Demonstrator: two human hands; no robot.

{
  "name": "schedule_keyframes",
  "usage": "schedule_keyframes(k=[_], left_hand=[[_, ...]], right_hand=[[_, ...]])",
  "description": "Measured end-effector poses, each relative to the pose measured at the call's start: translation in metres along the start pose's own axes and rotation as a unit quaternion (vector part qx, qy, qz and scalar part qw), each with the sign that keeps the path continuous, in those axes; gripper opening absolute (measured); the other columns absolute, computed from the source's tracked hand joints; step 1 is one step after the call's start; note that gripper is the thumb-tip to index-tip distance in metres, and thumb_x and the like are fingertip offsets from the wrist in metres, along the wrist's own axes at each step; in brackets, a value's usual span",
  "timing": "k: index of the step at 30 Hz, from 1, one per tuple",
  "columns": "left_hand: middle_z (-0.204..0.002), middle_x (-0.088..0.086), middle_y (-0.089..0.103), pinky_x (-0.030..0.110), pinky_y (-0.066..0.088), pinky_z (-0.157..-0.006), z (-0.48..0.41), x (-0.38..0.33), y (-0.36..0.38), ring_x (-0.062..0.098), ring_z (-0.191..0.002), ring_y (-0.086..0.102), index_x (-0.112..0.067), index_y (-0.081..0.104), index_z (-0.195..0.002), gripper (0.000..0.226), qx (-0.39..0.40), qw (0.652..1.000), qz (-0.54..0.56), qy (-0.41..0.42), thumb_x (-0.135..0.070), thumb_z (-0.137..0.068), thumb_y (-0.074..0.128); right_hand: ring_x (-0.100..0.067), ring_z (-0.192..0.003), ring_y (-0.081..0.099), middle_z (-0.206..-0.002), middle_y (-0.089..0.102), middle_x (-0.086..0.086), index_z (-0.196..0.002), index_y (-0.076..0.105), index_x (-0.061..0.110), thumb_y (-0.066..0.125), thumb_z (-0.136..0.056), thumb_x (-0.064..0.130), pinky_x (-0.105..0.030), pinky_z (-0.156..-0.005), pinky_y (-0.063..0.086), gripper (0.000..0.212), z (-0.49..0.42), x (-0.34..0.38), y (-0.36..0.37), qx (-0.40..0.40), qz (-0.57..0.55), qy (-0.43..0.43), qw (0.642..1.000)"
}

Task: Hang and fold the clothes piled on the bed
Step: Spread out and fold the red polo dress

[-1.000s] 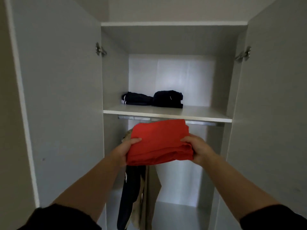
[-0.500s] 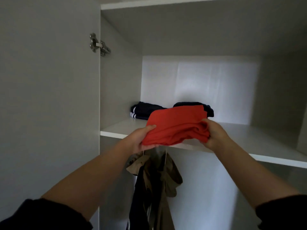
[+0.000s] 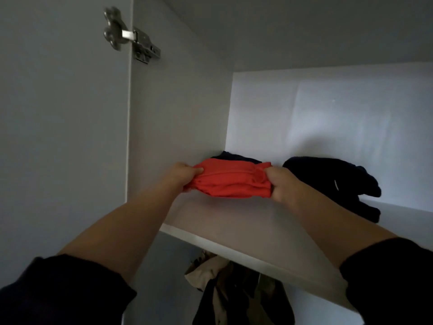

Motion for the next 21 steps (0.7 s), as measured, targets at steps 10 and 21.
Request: schedule_keyframes(k=[10, 21], left_hand=[[-0.078, 0.006, 0.052, 0.024, 0.042, -0.052, -0.115, -0.049, 0.054, 0.012, -0.063, 0.048, -0.014, 0.054, -0.094, 0.009, -0.042, 0.975, 0.219, 0.020, -0.005, -0.091, 0.056], [-0.160, 0.015, 0.003, 0.048, 0.009, -0.118, -0.194, -0.045, 0.127, 0.036, -0.145, 0.008, -0.023, 0.014, -0.153, 0.062, 0.003, 0.906, -0.397, 0.148, -0.051, -0.100, 0.028]], right_hand=[[-0.023, -0.068, 0.058, -0.077, 0.059, -0.009, -0.078, 0.059, 0.010, 0.045, -0.090, -0.001, -0.039, -0.064, 0.054, 0.022, -0.130, 0.049, -0.018, -0.073, -0.032, -0.085, 0.993], [-0.036, -0.127, 0.044, -0.144, 0.039, -0.020, -0.145, 0.028, 0.000, 0.049, -0.094, 0.031, -0.044, -0.108, 0.036, 0.063, -0.235, 0.054, -0.032, -0.123, 0.369, -0.108, 0.915]])
Point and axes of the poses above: each hand's wrist, its own z-axis away from the middle knuckle, its own y-axis out of the palm, x = y × z, the point moved 9 cm from there along -z, towards the middle knuckle
